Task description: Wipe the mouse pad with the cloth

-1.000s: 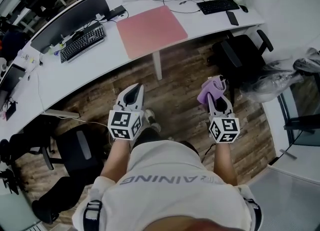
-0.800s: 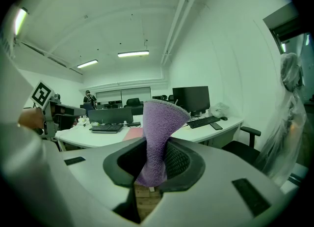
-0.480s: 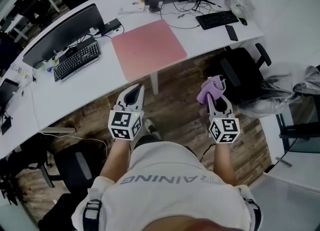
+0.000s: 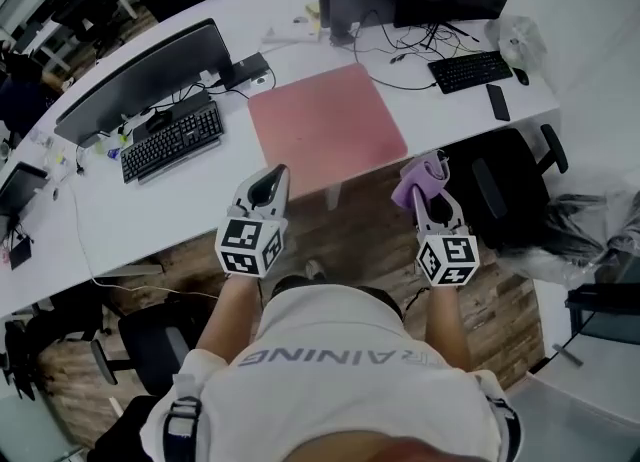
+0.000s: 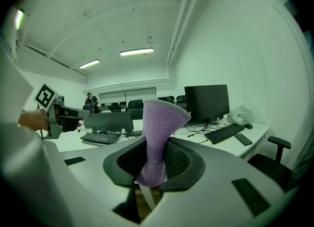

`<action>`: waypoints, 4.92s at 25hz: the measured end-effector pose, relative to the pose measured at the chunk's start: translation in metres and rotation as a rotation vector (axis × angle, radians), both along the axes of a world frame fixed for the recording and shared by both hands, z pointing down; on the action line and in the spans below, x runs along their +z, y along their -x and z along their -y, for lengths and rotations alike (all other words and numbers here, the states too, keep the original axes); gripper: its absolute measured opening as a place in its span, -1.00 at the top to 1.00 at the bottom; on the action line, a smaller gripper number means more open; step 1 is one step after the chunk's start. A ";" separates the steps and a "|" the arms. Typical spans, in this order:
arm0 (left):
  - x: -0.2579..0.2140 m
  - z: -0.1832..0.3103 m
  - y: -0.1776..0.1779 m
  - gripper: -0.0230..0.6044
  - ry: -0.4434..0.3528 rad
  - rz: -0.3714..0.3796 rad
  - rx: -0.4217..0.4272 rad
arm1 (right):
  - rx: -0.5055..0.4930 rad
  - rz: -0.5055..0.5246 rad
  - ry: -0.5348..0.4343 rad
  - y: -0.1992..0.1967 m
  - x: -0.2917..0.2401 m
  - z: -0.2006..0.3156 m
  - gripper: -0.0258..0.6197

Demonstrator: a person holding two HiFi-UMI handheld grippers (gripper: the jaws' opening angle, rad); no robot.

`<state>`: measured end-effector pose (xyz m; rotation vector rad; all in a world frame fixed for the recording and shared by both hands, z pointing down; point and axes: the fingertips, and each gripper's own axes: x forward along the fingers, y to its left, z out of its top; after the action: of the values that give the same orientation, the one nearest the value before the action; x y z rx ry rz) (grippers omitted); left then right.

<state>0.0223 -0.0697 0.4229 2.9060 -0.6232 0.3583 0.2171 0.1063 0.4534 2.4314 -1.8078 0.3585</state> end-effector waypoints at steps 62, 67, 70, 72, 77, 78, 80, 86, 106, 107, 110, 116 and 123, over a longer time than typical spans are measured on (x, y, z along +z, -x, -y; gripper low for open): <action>0.138 0.219 0.134 0.82 0.295 0.076 -0.664 | -0.863 0.205 0.527 0.183 0.228 0.478 0.61; 0.148 0.214 0.147 0.82 0.341 0.044 -0.701 | -0.836 0.193 0.605 0.196 0.275 0.508 0.61; 0.153 0.211 0.151 0.82 0.347 0.050 -0.712 | -0.835 0.202 0.610 0.197 0.282 0.519 0.61; 0.155 0.211 0.153 0.82 0.347 0.056 -0.718 | -0.836 0.207 0.624 0.194 0.288 0.525 0.61; 0.151 0.208 0.144 0.82 0.341 0.064 -0.716 | -0.822 0.274 0.653 0.170 0.296 0.529 0.61; 0.149 0.206 0.140 0.82 0.342 0.063 -0.714 | -0.816 0.288 0.654 0.165 0.296 0.528 0.61; 0.145 0.204 0.131 0.82 0.336 0.059 -0.711 | -0.805 0.297 0.653 0.154 0.296 0.525 0.60; 0.129 0.199 0.097 0.82 0.301 0.062 -0.696 | -0.780 0.268 0.661 0.109 0.294 0.515 0.61; 0.111 0.150 -0.089 0.82 0.280 0.060 -0.532 | -0.447 0.262 0.638 -0.175 0.284 0.437 0.61; 0.112 0.147 -0.099 0.82 0.281 0.060 -0.520 | -0.425 0.264 0.636 -0.190 0.284 0.431 0.61; 0.109 0.140 -0.129 0.82 0.279 0.057 -0.487 | -0.364 0.269 0.636 -0.232 0.284 0.410 0.61; 0.114 0.120 -0.164 0.82 0.297 0.081 -0.446 | -0.292 0.272 0.627 -0.287 0.289 0.380 0.61; 0.119 0.112 -0.147 0.82 0.327 0.084 -0.442 | -0.295 0.259 0.541 -0.270 0.262 0.377 0.61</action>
<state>0.1689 -0.1822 0.5416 2.3720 -1.0769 0.4706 0.4871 -0.2704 0.7154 1.7918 -1.8184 1.0153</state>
